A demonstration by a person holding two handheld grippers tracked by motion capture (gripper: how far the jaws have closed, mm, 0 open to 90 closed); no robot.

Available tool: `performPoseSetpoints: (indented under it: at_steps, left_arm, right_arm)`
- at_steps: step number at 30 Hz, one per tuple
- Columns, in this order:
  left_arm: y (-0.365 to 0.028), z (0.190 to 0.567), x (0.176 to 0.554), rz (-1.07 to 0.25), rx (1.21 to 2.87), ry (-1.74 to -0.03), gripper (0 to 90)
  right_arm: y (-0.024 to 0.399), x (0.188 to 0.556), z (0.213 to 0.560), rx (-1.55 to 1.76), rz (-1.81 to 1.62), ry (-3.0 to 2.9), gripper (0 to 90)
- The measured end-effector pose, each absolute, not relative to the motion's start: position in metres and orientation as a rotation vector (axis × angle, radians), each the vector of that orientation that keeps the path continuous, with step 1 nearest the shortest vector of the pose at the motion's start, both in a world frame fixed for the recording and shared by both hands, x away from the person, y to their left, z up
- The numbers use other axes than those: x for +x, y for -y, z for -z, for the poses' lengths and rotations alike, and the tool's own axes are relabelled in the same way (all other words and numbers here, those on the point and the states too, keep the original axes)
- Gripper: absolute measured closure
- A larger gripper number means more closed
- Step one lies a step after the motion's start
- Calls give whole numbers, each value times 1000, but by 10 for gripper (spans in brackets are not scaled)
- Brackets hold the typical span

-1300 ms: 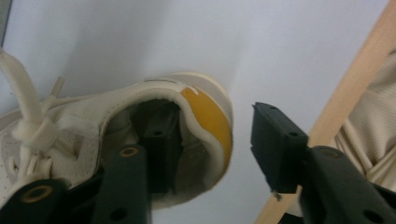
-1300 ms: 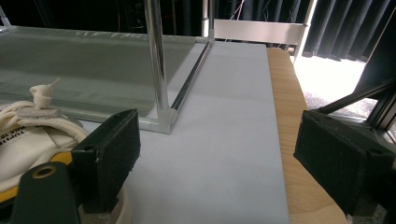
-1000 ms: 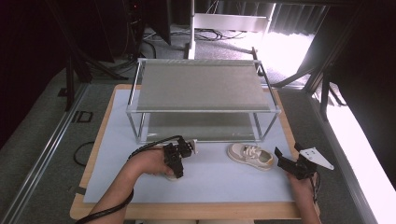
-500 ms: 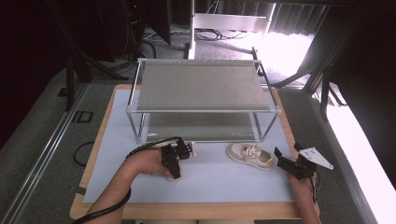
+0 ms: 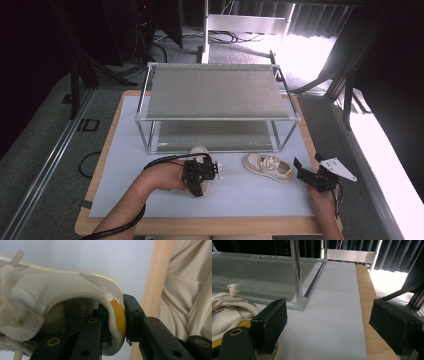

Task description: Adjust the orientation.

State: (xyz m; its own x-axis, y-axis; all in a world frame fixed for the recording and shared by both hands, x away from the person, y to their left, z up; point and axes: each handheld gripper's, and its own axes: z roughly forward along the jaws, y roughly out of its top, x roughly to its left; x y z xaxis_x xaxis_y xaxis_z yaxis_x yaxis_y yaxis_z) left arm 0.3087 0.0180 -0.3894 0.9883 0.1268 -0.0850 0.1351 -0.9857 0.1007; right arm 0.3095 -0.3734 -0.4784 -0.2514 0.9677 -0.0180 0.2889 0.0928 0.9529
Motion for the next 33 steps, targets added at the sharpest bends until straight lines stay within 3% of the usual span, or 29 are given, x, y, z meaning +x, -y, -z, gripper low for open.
performPoseSetpoints:
  at_steps: [13, 25, 31, 33]
  left_arm:
    - [-1, 413, 304, 246, 3047, -239, 769]
    - [3, 416, 303, 218, 3046, -186, 745]
    - [4, 415, 303, 214, 3004, -223, 413]
    - [3, 414, 304, 209, 2987, -244, 353]
  right_arm:
    - [373, 309, 478, 1253, -1183, -1652, 141]
    - [373, 309, 478, 1240, -1192, -1654, 140]
    - [371, 308, 478, 1217, -1187, -1667, 129]
    - [371, 308, 478, 1214, -1183, -1673, 129]
